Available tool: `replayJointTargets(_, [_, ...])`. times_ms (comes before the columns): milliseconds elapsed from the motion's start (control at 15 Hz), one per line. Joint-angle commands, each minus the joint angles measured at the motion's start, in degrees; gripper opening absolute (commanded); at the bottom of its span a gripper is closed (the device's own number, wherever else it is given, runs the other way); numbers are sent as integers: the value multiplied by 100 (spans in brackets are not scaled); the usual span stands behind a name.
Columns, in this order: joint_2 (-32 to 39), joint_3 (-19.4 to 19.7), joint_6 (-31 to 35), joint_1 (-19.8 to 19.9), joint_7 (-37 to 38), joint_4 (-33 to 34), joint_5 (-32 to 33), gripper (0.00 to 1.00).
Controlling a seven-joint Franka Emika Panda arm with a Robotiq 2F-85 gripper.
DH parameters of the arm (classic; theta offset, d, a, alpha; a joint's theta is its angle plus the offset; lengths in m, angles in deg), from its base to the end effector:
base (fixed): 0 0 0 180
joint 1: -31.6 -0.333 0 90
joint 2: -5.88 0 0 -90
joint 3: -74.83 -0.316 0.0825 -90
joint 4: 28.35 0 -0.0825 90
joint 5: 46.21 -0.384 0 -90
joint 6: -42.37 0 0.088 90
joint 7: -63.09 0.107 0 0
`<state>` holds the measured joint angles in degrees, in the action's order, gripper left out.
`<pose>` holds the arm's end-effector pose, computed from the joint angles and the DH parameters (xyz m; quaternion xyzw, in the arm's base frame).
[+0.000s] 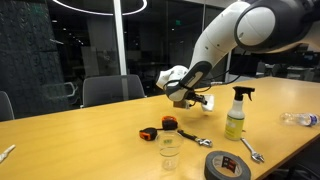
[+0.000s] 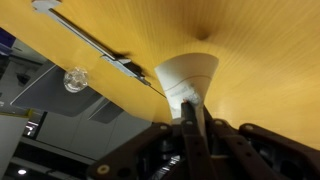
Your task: Put the white cup upright
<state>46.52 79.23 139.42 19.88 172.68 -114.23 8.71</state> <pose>0.6791 0.0172 0.2580 0.6654 -0.5500 0.2672 0.4282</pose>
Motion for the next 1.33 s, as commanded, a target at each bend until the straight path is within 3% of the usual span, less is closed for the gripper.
replayJointTargets(0, [159, 49, -172, 24, 249, 374, 77, 3])
replayJointTargets(533, [79, -83, 383, 342, 200, 251, -352, 3])
replayJointTargets(1267, [121, -13, 524, 366, 157, 263, -573, 3])
